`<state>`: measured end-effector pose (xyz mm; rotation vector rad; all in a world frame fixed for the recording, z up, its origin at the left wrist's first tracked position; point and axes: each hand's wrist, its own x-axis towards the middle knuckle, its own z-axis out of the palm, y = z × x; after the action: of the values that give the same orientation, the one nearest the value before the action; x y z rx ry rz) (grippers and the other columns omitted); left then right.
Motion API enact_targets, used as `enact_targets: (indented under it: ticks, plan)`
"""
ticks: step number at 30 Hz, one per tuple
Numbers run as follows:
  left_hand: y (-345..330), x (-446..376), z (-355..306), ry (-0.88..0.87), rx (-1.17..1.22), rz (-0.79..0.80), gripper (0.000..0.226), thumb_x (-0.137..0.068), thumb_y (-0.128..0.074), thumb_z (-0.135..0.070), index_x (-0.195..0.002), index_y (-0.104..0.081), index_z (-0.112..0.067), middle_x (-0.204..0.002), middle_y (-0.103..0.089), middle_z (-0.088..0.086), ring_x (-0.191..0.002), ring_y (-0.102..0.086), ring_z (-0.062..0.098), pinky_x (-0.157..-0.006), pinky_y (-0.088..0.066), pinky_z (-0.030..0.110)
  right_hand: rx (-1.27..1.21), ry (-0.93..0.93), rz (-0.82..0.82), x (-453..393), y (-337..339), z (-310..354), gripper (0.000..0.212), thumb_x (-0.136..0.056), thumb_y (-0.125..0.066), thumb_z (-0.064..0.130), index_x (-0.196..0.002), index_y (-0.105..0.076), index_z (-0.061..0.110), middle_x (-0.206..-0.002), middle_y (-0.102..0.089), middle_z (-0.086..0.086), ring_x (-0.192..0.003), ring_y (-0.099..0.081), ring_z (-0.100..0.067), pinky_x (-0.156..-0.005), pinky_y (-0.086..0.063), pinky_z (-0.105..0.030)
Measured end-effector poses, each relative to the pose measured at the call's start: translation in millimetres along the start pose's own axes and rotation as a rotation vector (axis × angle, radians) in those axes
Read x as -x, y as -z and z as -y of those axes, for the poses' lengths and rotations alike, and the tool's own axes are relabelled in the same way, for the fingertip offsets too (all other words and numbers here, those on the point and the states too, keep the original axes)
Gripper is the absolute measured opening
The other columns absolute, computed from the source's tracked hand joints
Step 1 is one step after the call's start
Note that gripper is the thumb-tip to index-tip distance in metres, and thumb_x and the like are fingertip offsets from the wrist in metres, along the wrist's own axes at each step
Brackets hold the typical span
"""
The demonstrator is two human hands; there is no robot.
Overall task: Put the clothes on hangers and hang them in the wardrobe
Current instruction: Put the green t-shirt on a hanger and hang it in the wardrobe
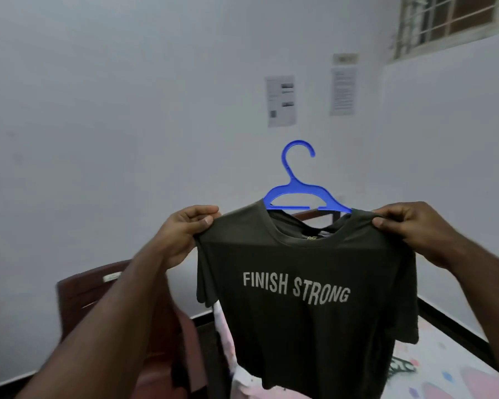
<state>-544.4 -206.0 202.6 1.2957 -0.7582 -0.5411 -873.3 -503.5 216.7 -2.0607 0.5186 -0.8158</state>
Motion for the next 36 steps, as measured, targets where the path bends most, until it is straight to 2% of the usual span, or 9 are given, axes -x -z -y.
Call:
enact_targets:
  ticks: [3, 5, 7, 12, 14, 17, 20, 26, 36]
  plan:
    - [41.9, 37.5, -5.7, -0.013, 0.076, -0.068, 0.025, -0.095, -0.056, 0.002, -0.118, -0.066, -0.002, -0.107, -0.073, 0.012, -0.095, -0.070, 0.021, -0.080, -0.060, 0.031, -0.074, 0.031, 0.080, -8.4, -42.5, 22.1, 0.017, -0.093, -0.065, 0.005, -0.097, -0.078, 0.015, -0.093, -0.078, -0.002, -0.096, -0.072, -0.024, -0.081, -0.054, -0.031]
    - [69.4, 62.2, -12.7, -0.048, 0.140, -0.162, 0.024, -0.095, -0.056, 0.001, -0.117, -0.066, -0.001, -0.103, -0.074, 0.012, -0.090, -0.071, 0.021, -0.077, -0.061, 0.030, -0.131, 0.039, 0.142, -10.7, -72.5, 36.7, 0.009, -0.089, -0.074, 0.018, -0.096, -0.079, 0.015, -0.095, -0.078, -0.005, -0.099, -0.072, -0.028, -0.082, -0.056, -0.033]
    - [98.1, 86.8, -23.0, -0.074, 0.158, -0.248, 0.020, -0.095, -0.056, 0.000, -0.112, -0.068, -0.003, -0.100, -0.074, 0.011, -0.086, -0.071, 0.019, -0.073, -0.061, 0.031, -0.196, 0.071, 0.179, -13.3, -100.6, 49.4, 0.044, -0.067, -0.087, 0.049, -0.096, -0.080, 0.016, -0.096, -0.078, -0.005, -0.097, -0.073, -0.024, -0.080, -0.060, -0.028]
    - [159.8, 152.0, -50.6, -0.133, 0.172, -0.415, 0.018, -0.096, -0.058, -0.002, -0.108, -0.070, -0.004, -0.098, -0.074, 0.012, -0.086, -0.070, 0.021, -0.076, -0.061, 0.033, -0.398, 0.117, 0.210, -8.7, -166.3, 82.0, 0.083, -0.039, -0.093, 0.065, -0.104, -0.078, 0.015, -0.101, -0.077, -0.005, -0.095, -0.073, -0.015, -0.075, -0.059, -0.020]
    - [180.1, 178.9, -63.3, -0.160, 0.157, -0.479, 0.017, -0.097, -0.056, -0.001, -0.107, -0.070, -0.004, -0.095, -0.075, 0.010, -0.083, -0.071, 0.018, -0.071, -0.060, 0.028, -0.542, 0.094, 0.267, -5.4, -191.5, 90.4, 0.082, -0.040, -0.095, 0.058, -0.107, -0.076, 0.014, -0.106, -0.076, -0.010, -0.094, -0.073, -0.016, -0.072, -0.059, -0.022]
    - [208.8, 214.6, -79.5, -0.186, 0.118, -0.544, 0.017, -0.096, -0.058, -0.003, -0.107, -0.071, -0.005, -0.100, -0.074, 0.010, -0.089, -0.070, 0.019, -0.076, -0.060, 0.026, -0.741, 0.019, 0.385, 0.1, -223.6, 114.1, 0.060, -0.058, -0.084, 0.030, -0.111, -0.073, 0.007, -0.118, -0.070, -0.021, -0.098, -0.072, -0.022, -0.078, -0.060, -0.027]
    - [228.4, 246.7, -93.8, -0.214, 0.106, -0.623, 0.017, -0.094, -0.059, -0.004, -0.105, -0.072, -0.007, -0.098, -0.075, 0.009, -0.086, -0.071, 0.017, -0.077, -0.060, 0.025, -0.833, 0.007, 0.427, 1.2, -248.3, 141.6, 0.058, -0.060, -0.078, 0.025, -0.113, -0.069, 0.001, -0.115, -0.071, -0.020, -0.094, -0.072, -0.021, -0.076, -0.059, -0.024]
    - [235.3, 310.9, -125.2, -0.290, 0.049, -0.789, 0.022, -0.098, -0.051, -0.002, -0.102, -0.070, -0.010, -0.087, -0.077, 0.003, -0.076, -0.073, 0.011, -0.072, -0.061, 0.022, -0.913, 0.012, 0.587, -3.8, -293.5, 193.6, 0.023, -0.091, -0.061, 0.007, -0.112, -0.069, 0.003, -0.100, -0.075, -0.015, -0.081, -0.073, -0.020, -0.067, -0.062, -0.034]
    - [240.4, 408.0, -157.0, -0.351, -0.051, -1.057, 0.028, -0.100, -0.049, -0.008, -0.099, -0.076, -0.016, -0.107, -0.073, 0.002, -0.095, -0.070, 0.014, -0.078, -0.061, 0.023, -1.141, 0.067, 0.958, -11.6, -354.3, 246.4, 0.037, -0.088, -0.062, 0.007, -0.125, -0.063, -0.001, -0.118, -0.069, -0.021, -0.108, -0.068, -0.027, -0.091, -0.058, -0.033]
